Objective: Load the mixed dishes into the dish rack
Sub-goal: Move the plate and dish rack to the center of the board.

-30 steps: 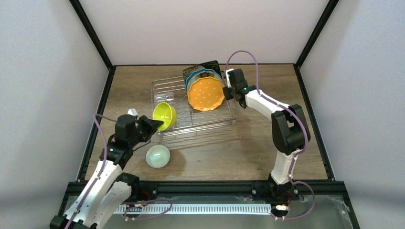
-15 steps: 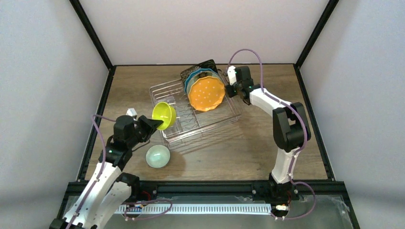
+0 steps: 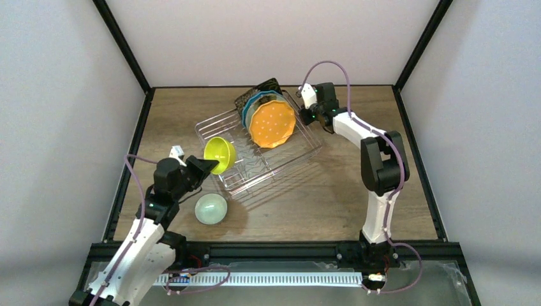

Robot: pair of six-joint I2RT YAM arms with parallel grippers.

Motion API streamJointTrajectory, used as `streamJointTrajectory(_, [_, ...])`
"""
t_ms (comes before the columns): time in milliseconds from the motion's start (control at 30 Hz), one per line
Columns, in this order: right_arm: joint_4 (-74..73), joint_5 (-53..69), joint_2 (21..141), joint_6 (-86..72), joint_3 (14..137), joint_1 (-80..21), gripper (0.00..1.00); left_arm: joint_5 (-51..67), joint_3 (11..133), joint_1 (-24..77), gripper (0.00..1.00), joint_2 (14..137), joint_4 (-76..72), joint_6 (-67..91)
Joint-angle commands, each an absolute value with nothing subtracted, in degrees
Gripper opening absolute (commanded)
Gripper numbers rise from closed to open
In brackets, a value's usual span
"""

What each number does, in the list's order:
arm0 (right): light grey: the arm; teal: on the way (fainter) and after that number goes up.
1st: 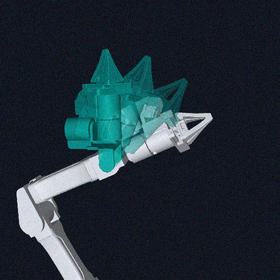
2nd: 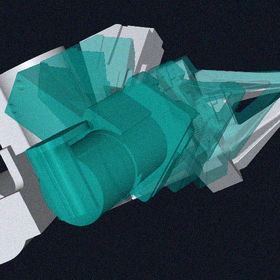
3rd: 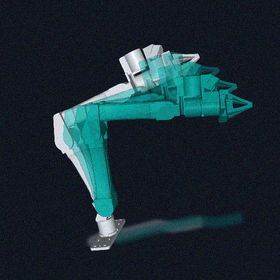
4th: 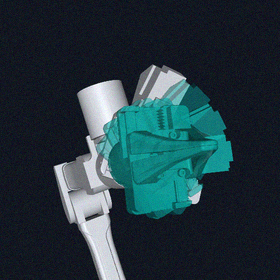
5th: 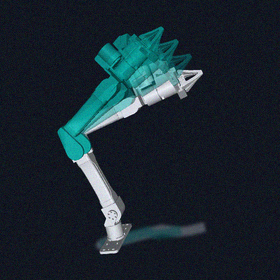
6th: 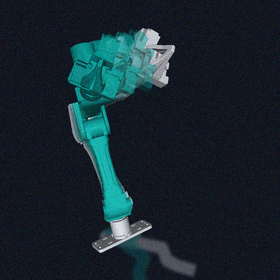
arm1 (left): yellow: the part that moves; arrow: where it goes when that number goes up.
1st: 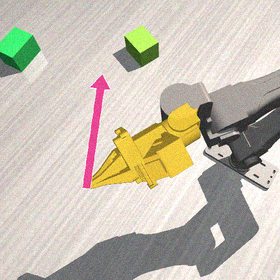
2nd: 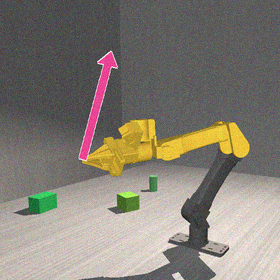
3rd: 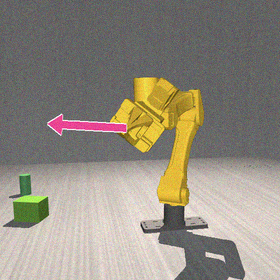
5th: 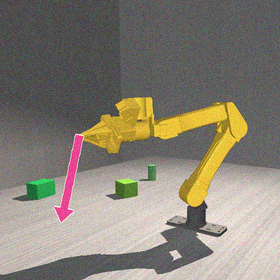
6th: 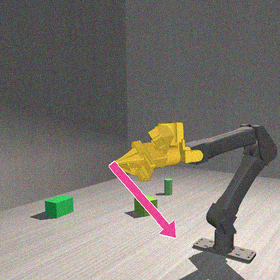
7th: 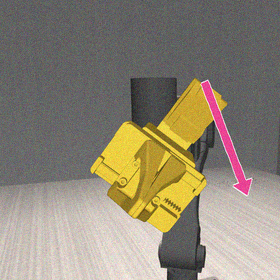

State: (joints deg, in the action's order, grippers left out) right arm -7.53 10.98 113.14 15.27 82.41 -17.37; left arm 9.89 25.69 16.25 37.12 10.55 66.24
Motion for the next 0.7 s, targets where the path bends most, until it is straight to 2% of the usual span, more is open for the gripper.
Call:
streamJointTrajectory(0, [-4.83,24.39,114.84,18.80,85.80,-19.17,0.01,8.89,23.96,15.97,0.03,35.89,3.77,65.20])
streamJointTrajectory(200, [-6.18,25.13,115.11,18.09,87.22,-19.17,0.03,7.81,22.25,15.95,0.03,35.38,1.30,65.74])
streamJointTrajectory(267, [-6.07,23.85,114.52,17.04,87.09,-19.16,0.24,7.46,22.28,16.00,0.03,35.46,1.24,66.02])
streamJointTrajectory(300, [-6.02,22.87,114.26,16.29,87.12,-19.20,0.40,7.47,22.43,15.94,0.03,35.56,1.24,66.19])
streamJointTrajectory(333, [-5.88,21.73,113.96,15.47,87.12,-19.22,0.52,7.35,22.68,15.98,0.03,35.63,1.28,66.26])
streamJointTrajectory(467, [-5.71,16.61,112.94,12.89,87.59,-19.21,0.66,6.19,24.95,15.96,0.03,36.28,3.31,65.57])
streamJointTrajectory(667, [-4.80,4.54,110.91,9.72,89.81,-19.19,0.71,5.04,28.27,15.94,0.03,38.51,5.40,64.83])
